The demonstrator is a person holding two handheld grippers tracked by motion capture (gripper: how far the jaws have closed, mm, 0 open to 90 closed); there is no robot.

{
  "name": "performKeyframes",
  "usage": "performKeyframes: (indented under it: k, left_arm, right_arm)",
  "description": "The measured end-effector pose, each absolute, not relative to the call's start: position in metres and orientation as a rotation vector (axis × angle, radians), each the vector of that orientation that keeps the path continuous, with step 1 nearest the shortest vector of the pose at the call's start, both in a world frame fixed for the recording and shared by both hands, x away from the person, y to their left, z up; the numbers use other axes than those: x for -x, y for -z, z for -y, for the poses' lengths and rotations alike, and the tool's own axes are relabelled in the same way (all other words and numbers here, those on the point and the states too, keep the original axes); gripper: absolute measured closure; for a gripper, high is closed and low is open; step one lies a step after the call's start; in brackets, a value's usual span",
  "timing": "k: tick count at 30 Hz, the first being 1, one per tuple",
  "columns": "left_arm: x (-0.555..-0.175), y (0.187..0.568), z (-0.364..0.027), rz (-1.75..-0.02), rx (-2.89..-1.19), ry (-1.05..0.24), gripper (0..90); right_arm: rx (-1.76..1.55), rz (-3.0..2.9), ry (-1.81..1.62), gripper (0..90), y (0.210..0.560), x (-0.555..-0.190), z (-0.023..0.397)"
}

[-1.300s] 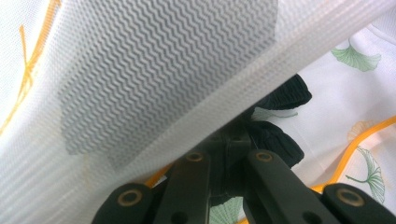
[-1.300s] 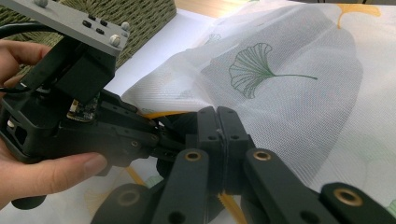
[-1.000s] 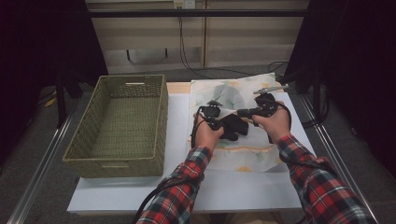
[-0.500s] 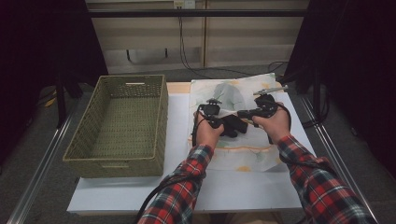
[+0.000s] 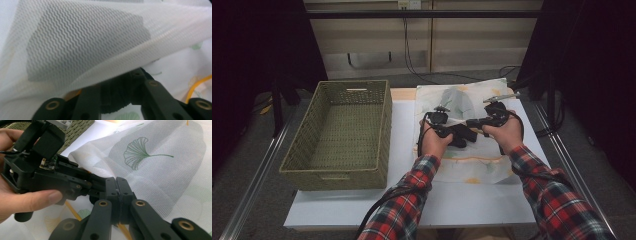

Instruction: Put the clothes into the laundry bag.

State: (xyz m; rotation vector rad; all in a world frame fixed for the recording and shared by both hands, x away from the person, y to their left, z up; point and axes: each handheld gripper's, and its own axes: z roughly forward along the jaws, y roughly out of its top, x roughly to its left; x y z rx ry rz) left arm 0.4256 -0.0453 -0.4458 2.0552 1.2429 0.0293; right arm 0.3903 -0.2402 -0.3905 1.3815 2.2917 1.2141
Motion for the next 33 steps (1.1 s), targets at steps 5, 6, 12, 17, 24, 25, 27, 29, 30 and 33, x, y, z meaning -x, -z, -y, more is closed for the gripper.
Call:
performKeyframes:
  k: [5,6,12,17,24,25,27,29,30,33]
  left_arm:
    - [-0.418,0.441,0.043,-1.221,-2.074,0.031,60.9]
    - [-0.417,0.440,0.041,-1.211,-2.087,0.046,57.3]
    - [-0.410,0.436,0.036,-1.198,-2.117,0.062,49.8]
    - [-0.403,0.433,0.034,-1.183,-2.129,0.034,39.5]
    - [-0.396,0.428,0.027,-1.142,-2.169,0.008,30.0]
    - [-0.395,0.428,0.026,-1.145,-2.164,0.007,28.9]
    - [-0.393,0.427,0.024,-1.137,-2.175,-0.004,27.2]
    - [-0.390,0.426,0.023,-1.137,-2.164,-0.009,25.7]
    - [-0.389,0.426,0.022,-1.130,-2.171,-0.012,25.0]
    - [-0.386,0.426,0.019,-1.131,-2.171,-0.024,23.4]
  right_arm:
    - [-1.374,-2.301,-1.214,90.0,0.390,-0.388,0.238]
    - [-1.370,-2.301,-1.215,90.0,0.390,-0.388,0.238]
    - [-1.373,-2.302,-1.212,90.0,0.390,-0.386,0.237]
    - [-1.369,-2.314,-1.206,90.0,0.391,-0.386,0.237]
    - [-1.370,-2.326,-1.200,90.0,0.394,-0.383,0.236]
    - [-1.369,-2.329,-1.200,90.0,0.395,-0.382,0.236]
    - [-1.368,-2.334,-1.199,90.0,0.396,-0.381,0.235]
    - [-1.365,-2.343,-1.200,90.0,0.397,-0.381,0.235]
    - [-1.368,-2.340,-1.192,89.9,0.397,-0.380,0.234]
    - [-1.367,-2.343,-1.198,90.0,0.398,-0.378,0.235]
